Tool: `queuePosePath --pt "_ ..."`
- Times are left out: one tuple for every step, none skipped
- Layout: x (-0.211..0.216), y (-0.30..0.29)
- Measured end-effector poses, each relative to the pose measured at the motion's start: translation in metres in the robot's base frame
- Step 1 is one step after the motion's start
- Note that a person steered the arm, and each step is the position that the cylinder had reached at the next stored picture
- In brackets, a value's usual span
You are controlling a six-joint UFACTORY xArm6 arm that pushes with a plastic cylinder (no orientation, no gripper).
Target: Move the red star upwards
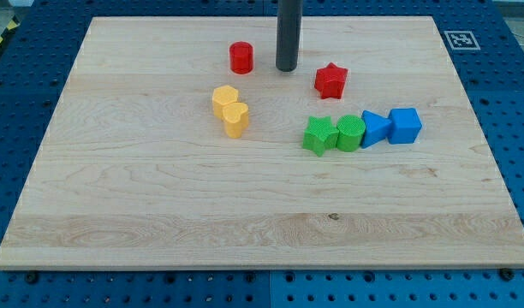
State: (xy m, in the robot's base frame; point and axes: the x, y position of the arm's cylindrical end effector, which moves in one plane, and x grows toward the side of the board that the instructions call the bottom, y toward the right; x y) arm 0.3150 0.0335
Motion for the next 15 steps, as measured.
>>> queuePosePath --pt "-0.012 -0.001" --pt "0.006 -0.013" --pt "0.044 -0.011" --pt "0.077 0.0" --pt "0.034 0.011" --pt "0.021 0.048" --pt "0.052 0.051" --pt "0.085 0.044" --pt "0.112 0.071" --pt "0.092 0.107" --pt "0.065 0.105" --pt "0.1 0.087" --pt "0.083 0.059" --pt "0.041 0.059" --pt "0.003 0.074"
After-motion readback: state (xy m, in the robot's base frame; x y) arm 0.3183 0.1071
